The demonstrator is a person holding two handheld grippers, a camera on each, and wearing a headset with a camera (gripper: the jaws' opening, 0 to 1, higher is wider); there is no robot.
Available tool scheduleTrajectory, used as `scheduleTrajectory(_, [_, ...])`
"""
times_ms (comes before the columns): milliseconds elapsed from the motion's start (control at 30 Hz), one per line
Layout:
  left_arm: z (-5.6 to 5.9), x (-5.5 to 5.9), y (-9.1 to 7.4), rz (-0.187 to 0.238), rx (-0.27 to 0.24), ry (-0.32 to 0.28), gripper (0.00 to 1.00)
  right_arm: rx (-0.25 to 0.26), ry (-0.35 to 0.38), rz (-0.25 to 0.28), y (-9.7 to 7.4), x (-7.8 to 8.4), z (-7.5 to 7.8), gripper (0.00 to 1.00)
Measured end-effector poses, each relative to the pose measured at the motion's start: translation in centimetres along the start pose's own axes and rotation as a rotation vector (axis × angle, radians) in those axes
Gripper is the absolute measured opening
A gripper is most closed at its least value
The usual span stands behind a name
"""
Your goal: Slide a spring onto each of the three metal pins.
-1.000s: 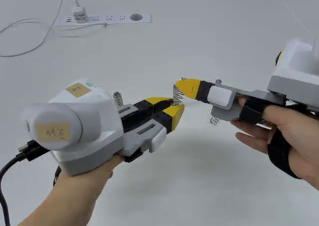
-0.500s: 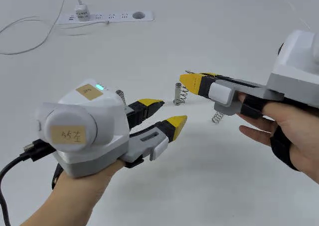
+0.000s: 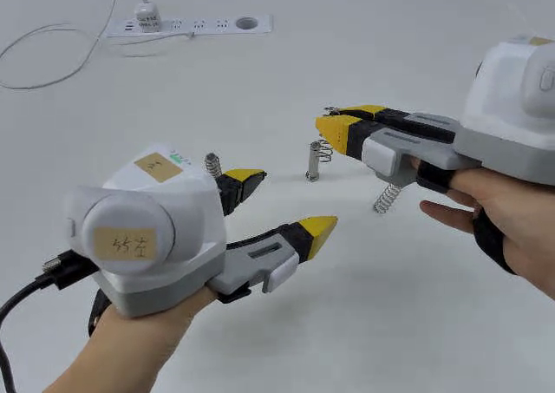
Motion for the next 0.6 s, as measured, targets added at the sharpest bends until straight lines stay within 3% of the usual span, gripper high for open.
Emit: scheduleTrajectory(600, [-0.1, 0.7, 0.1, -0.028, -0.009, 0.024, 0.77, 0.030, -0.079, -0.023, 2.5, 0.0, 1.7, 0.12])
Point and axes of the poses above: the centre of the closed fingertips' face, and the gripper's own axes: y roughly forward along the fingers, z roughly to its right, x roughly out of its underside, the point moved 8 cm from there along -y, roughly backward along the fingers, and after that the axes turned 1 degree about -y, right-handed, at the moved point
